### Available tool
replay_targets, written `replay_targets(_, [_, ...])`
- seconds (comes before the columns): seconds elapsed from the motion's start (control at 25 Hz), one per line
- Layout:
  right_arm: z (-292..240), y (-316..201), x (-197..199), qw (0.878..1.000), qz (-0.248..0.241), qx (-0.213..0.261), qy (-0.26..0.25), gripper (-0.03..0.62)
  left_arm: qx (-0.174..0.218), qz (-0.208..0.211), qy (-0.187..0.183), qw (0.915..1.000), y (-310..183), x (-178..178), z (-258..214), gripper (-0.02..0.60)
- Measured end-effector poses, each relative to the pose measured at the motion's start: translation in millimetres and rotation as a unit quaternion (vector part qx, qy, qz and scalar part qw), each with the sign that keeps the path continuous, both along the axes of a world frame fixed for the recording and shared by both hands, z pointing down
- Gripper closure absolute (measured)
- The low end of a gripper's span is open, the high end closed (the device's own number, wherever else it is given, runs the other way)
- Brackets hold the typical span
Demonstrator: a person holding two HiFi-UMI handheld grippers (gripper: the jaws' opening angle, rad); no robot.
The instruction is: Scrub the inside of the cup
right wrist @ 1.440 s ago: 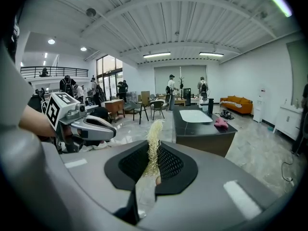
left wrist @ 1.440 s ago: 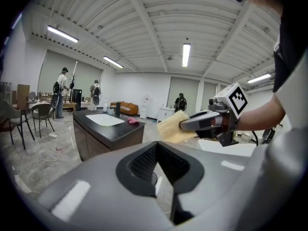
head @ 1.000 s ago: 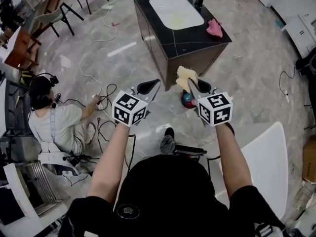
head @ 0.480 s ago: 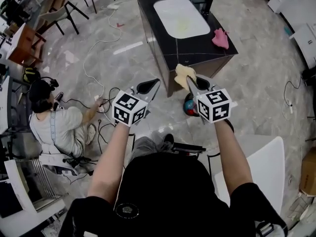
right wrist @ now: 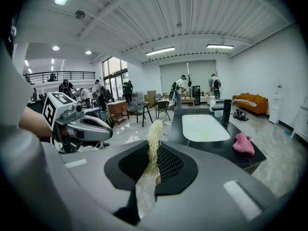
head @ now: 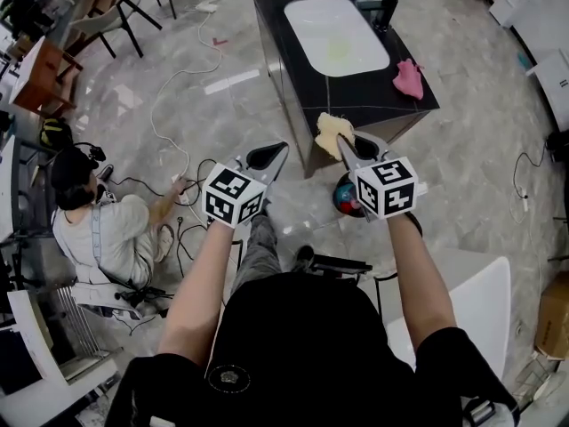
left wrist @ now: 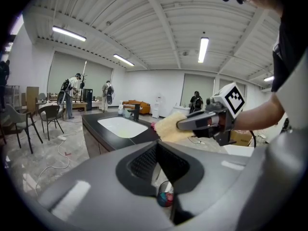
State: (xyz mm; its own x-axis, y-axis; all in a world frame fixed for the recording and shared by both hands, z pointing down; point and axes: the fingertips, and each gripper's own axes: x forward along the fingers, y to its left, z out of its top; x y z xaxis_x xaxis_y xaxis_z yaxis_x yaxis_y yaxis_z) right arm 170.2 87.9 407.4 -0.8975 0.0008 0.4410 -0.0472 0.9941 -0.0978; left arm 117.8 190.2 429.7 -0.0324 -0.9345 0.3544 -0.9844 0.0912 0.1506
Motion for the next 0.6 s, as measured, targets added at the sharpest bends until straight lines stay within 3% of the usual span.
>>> replay_targets(0.6, [-8.7, -30.9, -113.0, 0.997, 0.071, 0.009, 0.011, 0.551, 0.015, 0.070, 0.002, 0.9974, -43.6, -130.2, -11.8, 0.581])
